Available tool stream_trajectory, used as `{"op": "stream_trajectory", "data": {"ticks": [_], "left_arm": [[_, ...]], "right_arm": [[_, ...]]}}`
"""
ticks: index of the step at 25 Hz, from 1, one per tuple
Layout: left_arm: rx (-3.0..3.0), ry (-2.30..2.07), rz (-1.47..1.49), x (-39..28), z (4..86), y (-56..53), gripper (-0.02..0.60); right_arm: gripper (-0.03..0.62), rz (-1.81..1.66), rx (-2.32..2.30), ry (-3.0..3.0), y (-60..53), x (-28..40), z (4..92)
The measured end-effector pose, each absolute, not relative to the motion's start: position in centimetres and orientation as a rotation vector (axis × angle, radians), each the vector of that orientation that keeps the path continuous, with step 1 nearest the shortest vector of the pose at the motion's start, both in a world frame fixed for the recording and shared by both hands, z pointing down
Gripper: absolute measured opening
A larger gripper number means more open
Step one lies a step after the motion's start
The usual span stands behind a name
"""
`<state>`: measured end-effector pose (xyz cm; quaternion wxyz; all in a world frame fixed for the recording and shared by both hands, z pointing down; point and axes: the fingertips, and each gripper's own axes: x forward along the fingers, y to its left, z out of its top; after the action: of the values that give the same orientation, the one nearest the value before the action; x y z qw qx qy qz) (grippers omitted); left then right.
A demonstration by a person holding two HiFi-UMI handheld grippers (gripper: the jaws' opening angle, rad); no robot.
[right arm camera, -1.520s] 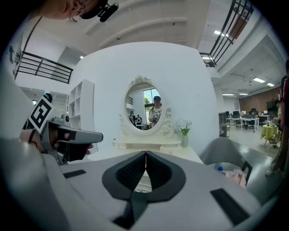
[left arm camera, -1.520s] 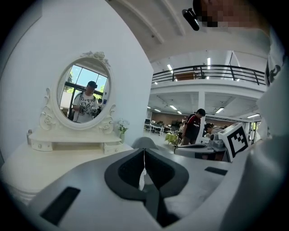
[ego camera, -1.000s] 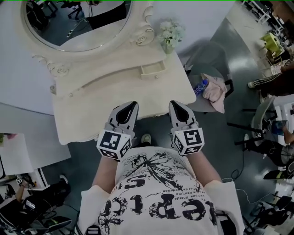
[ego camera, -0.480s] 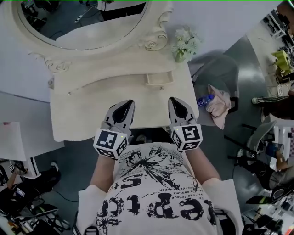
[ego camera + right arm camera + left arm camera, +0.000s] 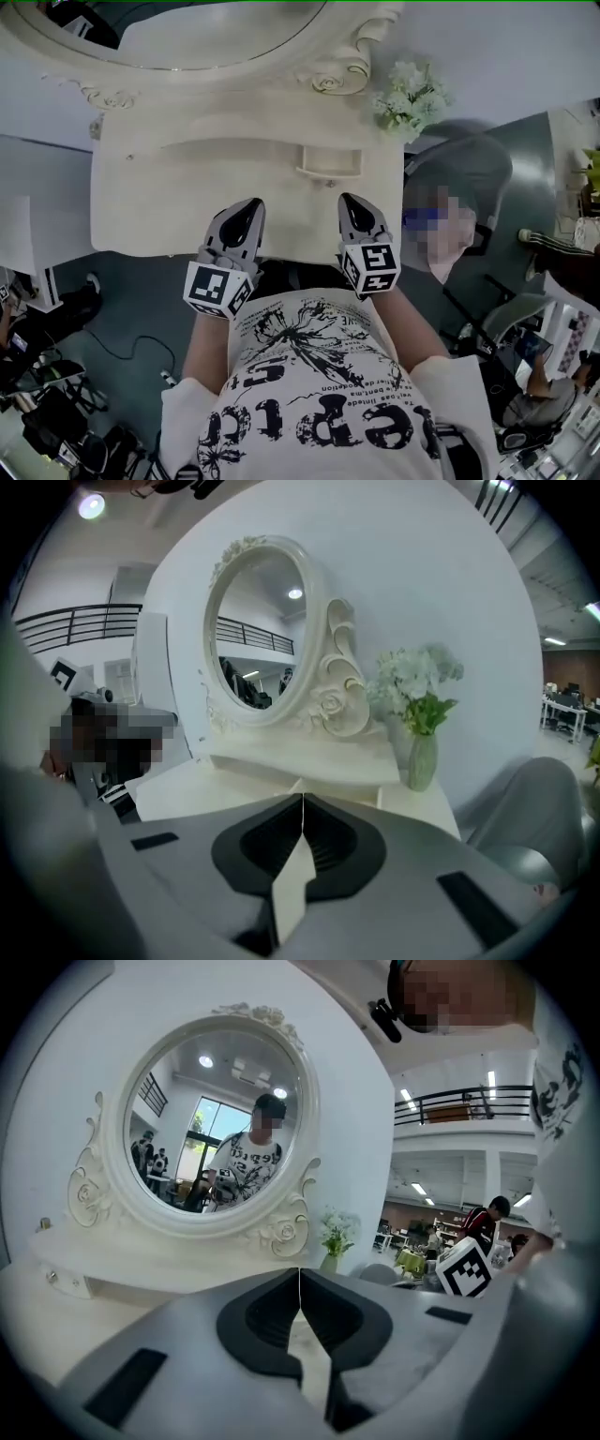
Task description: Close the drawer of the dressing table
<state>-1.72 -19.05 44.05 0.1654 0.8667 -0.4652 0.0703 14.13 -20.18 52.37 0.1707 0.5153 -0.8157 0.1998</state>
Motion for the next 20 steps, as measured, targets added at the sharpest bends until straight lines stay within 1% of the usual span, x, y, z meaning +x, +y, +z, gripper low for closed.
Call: {"op": "stream_trajectory", "data": {"ticks": [8,10,11,20], "left_arm": [[2.388,-1.302,0.291,-1.6,49.5,-18.6,0.02],[2.377,-1.293,0.298,-1.5,50.2,-18.6,0.02],[2.377,-1.286,0.305,-1.4,50.5,-18.6,0.02],[2.383,-1.214,0.368,-0.8,52.4,-17.9,0.02]], "right_arm": [[0.027,0.717,1.405,-2.23,-20.9,13.7,60.0],[0.097,0.746,1.396,-2.206,-21.0,13.4,61.3],[0.112,0.758,1.392,-2.197,-21.1,13.2,61.8],[0.118,0.776,1.484,-2.104,-22.8,13.2,63.6]]}}
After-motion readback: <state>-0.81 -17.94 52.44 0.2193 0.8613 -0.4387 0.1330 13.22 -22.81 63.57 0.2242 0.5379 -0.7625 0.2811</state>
